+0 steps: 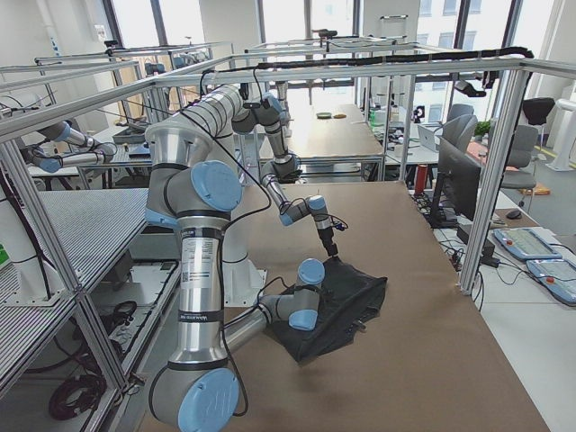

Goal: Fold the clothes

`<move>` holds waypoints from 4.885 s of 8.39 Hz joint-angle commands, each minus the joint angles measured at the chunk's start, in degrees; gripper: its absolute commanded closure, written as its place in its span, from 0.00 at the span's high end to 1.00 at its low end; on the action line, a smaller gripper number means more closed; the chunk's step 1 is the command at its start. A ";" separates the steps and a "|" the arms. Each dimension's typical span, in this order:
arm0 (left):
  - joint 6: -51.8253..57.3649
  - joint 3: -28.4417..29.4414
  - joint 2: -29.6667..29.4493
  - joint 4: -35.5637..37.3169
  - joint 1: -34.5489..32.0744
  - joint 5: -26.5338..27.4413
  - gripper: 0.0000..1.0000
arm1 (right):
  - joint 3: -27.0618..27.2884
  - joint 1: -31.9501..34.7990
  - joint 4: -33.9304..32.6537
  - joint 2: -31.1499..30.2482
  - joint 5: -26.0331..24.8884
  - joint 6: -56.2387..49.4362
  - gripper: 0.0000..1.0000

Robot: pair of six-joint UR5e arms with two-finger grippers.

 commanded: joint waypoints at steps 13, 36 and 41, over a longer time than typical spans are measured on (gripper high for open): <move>19.87 52.24 -44.89 -7.16 -19.36 -9.40 0.00 | 1.24 8.86 -0.09 1.67 -9.03 -1.93 0.95; 14.95 30.15 -27.25 -9.47 -20.23 -7.36 1.00 | -5.09 -27.09 -44.30 22.59 -56.60 -66.64 0.39; 14.95 30.06 -26.81 -9.47 -20.06 -7.36 1.00 | -4.92 -27.09 -44.21 21.71 -56.25 -66.73 0.00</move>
